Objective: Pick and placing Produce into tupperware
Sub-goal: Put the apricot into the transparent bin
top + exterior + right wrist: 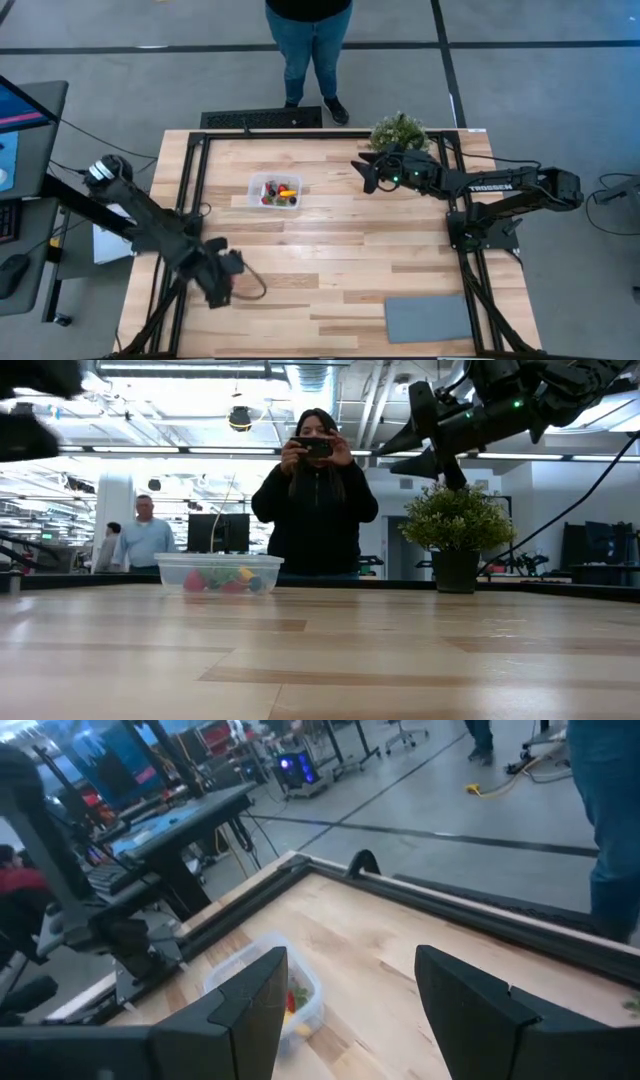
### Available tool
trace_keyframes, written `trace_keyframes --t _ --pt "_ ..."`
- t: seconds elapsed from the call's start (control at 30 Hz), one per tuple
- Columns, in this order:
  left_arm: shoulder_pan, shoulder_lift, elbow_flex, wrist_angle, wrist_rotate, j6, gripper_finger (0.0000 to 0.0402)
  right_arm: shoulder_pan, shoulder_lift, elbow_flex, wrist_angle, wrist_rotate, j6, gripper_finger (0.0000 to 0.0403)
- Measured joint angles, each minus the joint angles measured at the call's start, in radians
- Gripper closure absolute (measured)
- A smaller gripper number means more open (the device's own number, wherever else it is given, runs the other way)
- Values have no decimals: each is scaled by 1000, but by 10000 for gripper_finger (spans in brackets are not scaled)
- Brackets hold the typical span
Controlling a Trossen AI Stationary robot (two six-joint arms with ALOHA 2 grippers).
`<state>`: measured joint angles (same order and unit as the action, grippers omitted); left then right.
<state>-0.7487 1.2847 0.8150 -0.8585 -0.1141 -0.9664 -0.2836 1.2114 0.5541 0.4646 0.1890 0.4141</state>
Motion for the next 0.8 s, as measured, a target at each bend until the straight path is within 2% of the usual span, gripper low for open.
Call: trace_keyframes --t 0.23,0.53,0.8 --pt "303 -104 21 1 -7 275 289 0 0 0 38 0 -3 159" --pt "720 -103 110 20 -35 746 291 0 0 0 45 0 -3 159" --pt "1015 -47 119 131 -21 970 295 -2 0 0 45 0 -6 159"
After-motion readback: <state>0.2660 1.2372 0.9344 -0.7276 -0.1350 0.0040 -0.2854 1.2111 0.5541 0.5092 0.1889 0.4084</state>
